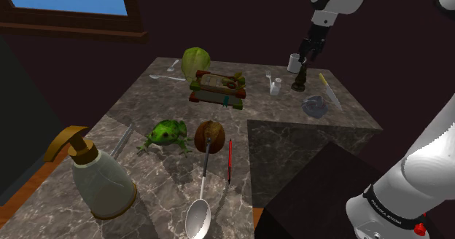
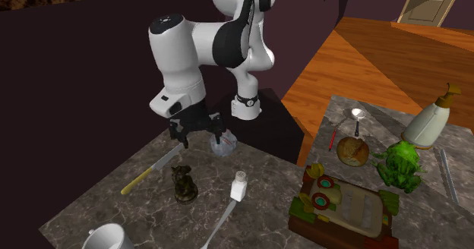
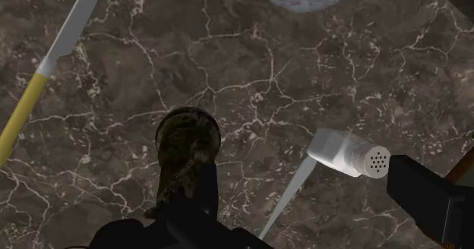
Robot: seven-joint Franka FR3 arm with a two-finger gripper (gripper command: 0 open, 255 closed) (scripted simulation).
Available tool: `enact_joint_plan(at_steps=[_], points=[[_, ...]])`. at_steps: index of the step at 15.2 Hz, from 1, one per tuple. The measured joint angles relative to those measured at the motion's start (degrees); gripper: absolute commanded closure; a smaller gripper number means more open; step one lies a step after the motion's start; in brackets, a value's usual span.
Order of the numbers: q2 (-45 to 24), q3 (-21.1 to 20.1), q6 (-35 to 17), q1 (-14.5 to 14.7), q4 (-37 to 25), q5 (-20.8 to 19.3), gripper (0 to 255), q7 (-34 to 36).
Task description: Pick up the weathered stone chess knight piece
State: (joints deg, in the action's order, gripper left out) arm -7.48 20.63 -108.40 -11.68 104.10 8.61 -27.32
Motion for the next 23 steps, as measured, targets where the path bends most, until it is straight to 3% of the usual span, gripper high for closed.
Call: enact_joint_plan(at_steps=[7, 15, 16, 23], points=[[-14.7, 1.1, 2.5, -5.5, -15.2, 5.9, 0, -4.6], [-17.6, 0.7, -1.8, -6.1, -13.5, 7.2, 0, -5.8], [-17.7, 0.7, -2.0, -6.1, -13.3, 7.2, 255, -5.8], [-17.7, 0.7, -2.2, -6.0, -13.2, 7.3, 255, -5.8]])
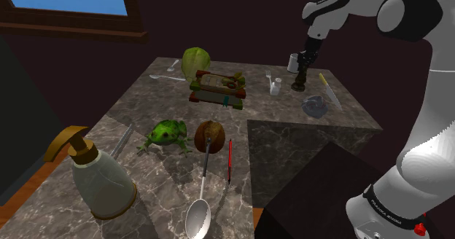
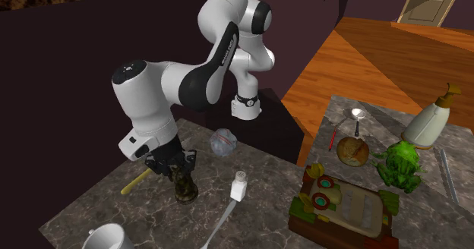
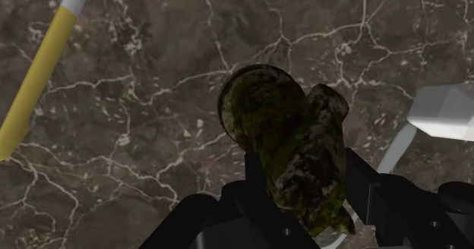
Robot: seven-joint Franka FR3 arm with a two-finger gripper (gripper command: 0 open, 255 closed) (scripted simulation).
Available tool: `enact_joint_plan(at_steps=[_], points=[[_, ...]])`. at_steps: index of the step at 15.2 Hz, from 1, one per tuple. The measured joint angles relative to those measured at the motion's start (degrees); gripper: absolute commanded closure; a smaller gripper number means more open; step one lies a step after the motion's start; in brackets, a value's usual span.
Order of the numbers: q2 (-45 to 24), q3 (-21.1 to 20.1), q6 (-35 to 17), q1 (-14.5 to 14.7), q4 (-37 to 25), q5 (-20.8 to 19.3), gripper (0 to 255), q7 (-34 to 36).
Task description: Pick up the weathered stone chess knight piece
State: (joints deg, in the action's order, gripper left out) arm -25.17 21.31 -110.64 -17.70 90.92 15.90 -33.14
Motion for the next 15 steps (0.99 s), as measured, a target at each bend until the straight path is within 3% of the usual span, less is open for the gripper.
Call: enact_joint_plan(at_steps=[5, 15], points=[[0.2, 0.1, 0.8, 0.0, -0.6, -0.2, 255, 0.2], [1.8, 0.5, 7.4, -0.2, -5.8, -1.1, 255, 1.3]])
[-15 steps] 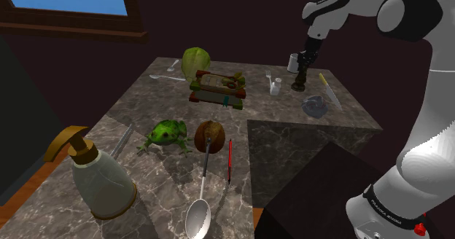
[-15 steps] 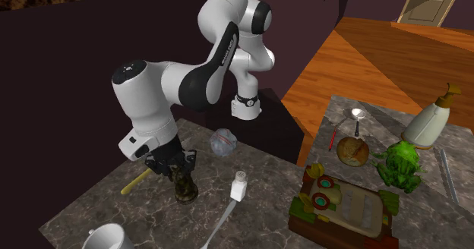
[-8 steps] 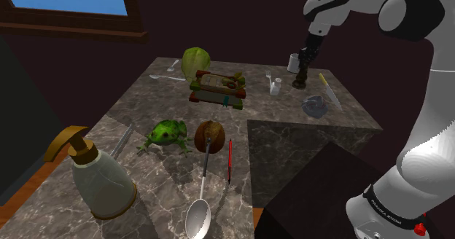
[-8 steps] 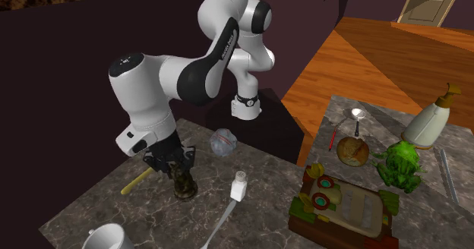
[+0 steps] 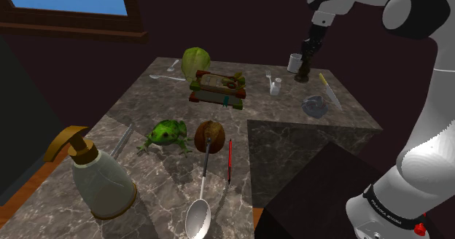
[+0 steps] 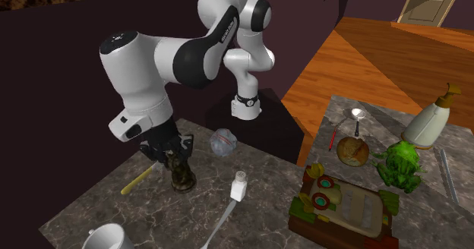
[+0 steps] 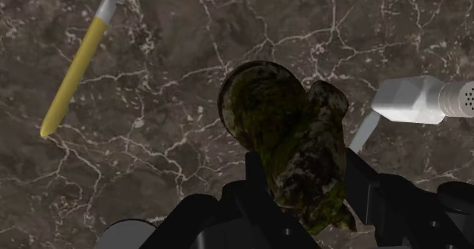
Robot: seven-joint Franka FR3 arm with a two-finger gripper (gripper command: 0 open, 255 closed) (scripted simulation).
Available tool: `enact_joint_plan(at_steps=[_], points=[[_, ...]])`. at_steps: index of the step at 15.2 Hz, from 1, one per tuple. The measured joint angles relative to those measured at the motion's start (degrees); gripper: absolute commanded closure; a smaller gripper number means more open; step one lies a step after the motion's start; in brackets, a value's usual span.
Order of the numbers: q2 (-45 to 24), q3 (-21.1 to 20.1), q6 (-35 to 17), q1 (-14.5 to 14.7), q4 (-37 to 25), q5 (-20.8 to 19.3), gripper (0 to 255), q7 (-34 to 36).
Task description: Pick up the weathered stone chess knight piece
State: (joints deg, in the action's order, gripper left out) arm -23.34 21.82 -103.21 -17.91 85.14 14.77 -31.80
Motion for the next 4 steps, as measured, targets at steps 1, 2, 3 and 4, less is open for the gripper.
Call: enact_joint_plan(at_steps=[1, 2, 3, 4], points=[[0.1, 0.1, 0.8, -0.1, -0.7, -0.1, 255, 0.0], [0.2, 0.1, 1.4, -0.1, -1.3, -0.1, 255, 0.2], [0.6, 0.1, 2.0, -0.1, -1.4, -0.3, 255, 0.3], [0.6, 0.2, 2.4, -0.1, -1.9, -0.3, 255, 0.3]])
